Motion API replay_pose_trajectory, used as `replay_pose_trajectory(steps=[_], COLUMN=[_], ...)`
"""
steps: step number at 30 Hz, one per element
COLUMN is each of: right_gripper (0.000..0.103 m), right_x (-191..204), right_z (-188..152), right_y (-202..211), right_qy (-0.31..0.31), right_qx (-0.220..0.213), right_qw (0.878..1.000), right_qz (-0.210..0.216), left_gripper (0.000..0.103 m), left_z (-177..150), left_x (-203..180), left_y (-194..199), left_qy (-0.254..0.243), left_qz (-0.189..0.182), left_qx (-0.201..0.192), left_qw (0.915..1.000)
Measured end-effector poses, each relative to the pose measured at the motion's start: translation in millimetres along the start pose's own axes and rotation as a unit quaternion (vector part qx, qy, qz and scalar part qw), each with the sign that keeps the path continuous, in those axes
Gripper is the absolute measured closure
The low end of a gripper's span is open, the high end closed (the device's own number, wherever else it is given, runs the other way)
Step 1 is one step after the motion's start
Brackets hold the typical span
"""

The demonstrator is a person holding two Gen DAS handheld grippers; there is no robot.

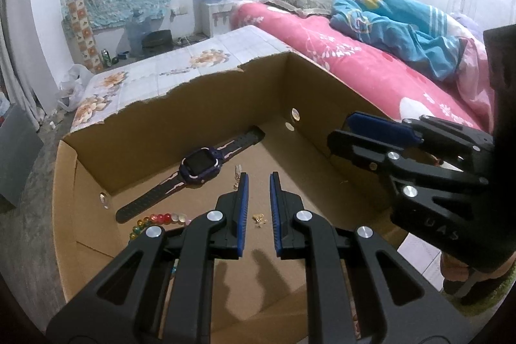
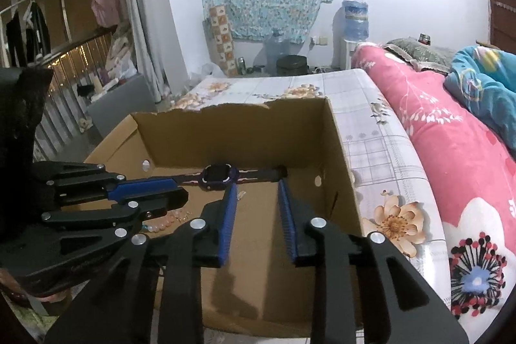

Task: Organize jewelry
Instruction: 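Carry the gold ring into the box and open the right tool, then withdraw both tools from the box toward the gold charms on the sheet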

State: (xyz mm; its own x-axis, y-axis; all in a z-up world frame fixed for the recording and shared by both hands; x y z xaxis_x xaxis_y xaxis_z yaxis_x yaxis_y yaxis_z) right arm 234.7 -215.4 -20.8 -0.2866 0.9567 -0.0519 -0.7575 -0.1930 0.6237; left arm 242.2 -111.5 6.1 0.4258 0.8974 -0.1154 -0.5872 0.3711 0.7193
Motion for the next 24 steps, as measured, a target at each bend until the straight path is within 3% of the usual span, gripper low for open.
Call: replay_pose_trajectory(steps=[6,9,13,19,24], right_gripper=[0.074,0.074,0.072,0.067,0.067], right_x=[4.8,6.5,4.6,-17.3,-46.9], right_z=[8.2,7.6,-1.9,-37.2,-81.6], right_y=[22.9,41.2,67.1,110.6,117.6], right_qy=[-0.007,-0.014,-0.023,-0.026,-0.06], right_qx=[-0.031,-0.049,-0.063,-0.065,-0.019], right_qw=[0.999,0.998,0.996,0.997,0.998], right_qz=[0.023,0.043,0.057,0.024,-0.011], left_gripper=[0.089,0.077,0.073,0.069,0.069], left_z=[-2.9,-8.3,-22.7,-53.6,-86.5], left_x=[-5.8,-10.0,-18.8,-37.6,-58.0], left_y=[23.1,37.3,61.4,93.2,96.3], left_qy=[-0.009,-0.014,-0.024,-0.049,-0.061], left_qz=[-0.01,-0.021,-0.049,-0.093,-0.127], left_qx=[-0.025,-0.036,-0.05,-0.057,-0.035], left_qw=[0.9996,0.999,0.9972,0.9927,0.9893])
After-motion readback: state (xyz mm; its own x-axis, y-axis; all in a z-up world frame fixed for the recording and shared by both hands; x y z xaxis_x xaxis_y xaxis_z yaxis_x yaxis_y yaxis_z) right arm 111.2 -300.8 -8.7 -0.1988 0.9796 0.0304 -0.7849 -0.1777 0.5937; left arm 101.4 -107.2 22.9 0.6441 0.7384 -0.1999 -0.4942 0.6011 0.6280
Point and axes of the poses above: each gripper's, at about its wrist camera, not at the fingertips, and y roughly against the way its jaws point, x to its left, z to its top, the point moved 10 cm from there along -y, roughly the way its jaws point, and after that the axes turned 7 degrees about y, right-handed, at the moved point
